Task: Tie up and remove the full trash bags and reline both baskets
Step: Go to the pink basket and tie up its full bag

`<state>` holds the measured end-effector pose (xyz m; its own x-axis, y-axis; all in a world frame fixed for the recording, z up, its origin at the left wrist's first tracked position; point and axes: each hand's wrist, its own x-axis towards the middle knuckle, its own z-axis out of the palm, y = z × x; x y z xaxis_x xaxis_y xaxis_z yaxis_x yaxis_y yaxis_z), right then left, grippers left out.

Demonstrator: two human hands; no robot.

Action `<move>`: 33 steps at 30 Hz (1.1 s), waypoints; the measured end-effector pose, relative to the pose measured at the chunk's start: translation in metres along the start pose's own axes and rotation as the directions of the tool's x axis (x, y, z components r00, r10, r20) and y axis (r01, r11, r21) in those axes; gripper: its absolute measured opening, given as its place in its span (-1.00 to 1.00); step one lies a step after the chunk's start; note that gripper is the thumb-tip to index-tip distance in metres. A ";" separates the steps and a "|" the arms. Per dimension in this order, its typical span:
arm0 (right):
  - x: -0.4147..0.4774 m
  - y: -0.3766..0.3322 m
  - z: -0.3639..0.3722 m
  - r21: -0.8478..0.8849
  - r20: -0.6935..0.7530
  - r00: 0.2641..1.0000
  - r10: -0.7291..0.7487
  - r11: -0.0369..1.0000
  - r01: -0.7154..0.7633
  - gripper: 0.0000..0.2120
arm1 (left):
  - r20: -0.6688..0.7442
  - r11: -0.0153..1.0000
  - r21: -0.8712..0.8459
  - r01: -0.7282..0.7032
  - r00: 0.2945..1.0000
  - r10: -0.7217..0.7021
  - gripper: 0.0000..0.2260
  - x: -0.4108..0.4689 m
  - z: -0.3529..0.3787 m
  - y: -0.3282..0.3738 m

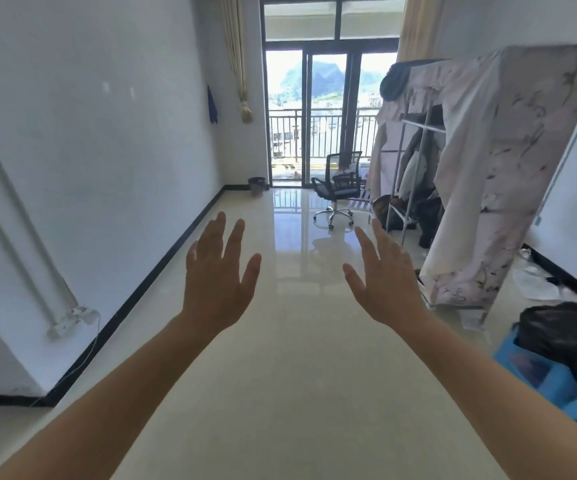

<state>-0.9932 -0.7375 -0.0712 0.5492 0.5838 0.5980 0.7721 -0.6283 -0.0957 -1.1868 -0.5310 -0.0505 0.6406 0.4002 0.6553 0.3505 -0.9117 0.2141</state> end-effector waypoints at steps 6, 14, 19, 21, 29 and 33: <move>0.122 0.059 0.114 0.029 -0.013 1.000 0.016 0.999 -0.015 -0.36 | 0.023 0.997 0.031 -0.068 0.997 0.068 -0.43 0.122 0.135 -0.025; 0.347 0.126 0.268 0.073 0.007 0.999 -0.043 0.996 0.043 -0.37 | 0.089 0.995 0.093 0.018 0.996 -0.026 -0.37 0.340 0.293 -0.081; 0.489 0.128 0.349 0.120 0.013 0.998 -0.057 0.991 0.055 -0.37 | 0.062 0.991 0.132 0.016 0.998 -0.025 -0.42 0.444 0.354 -0.143; 0.534 0.122 0.390 0.109 0.013 0.995 -0.102 0.989 0.100 -0.36 | 0.056 0.986 0.168 0.004 0.998 -0.014 -0.44 0.476 0.385 -0.179; 0.730 0.102 0.580 0.063 0.107 0.978 -0.179 0.983 0.173 -0.36 | 0.097 0.974 0.188 0.124 0.985 -0.144 -0.39 0.624 0.527 -0.337; 0.835 0.105 0.645 0.051 0.113 0.981 -0.155 0.987 0.150 -0.37 | 0.132 0.975 0.196 0.104 0.983 -0.131 -0.39 0.727 0.580 -0.401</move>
<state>-0.2474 0.0153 -0.0949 0.4559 0.7282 0.5117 0.8608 -0.5068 -0.0456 -0.4651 0.1798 -0.0802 0.6733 0.5253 0.5203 0.5424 -0.8292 0.1351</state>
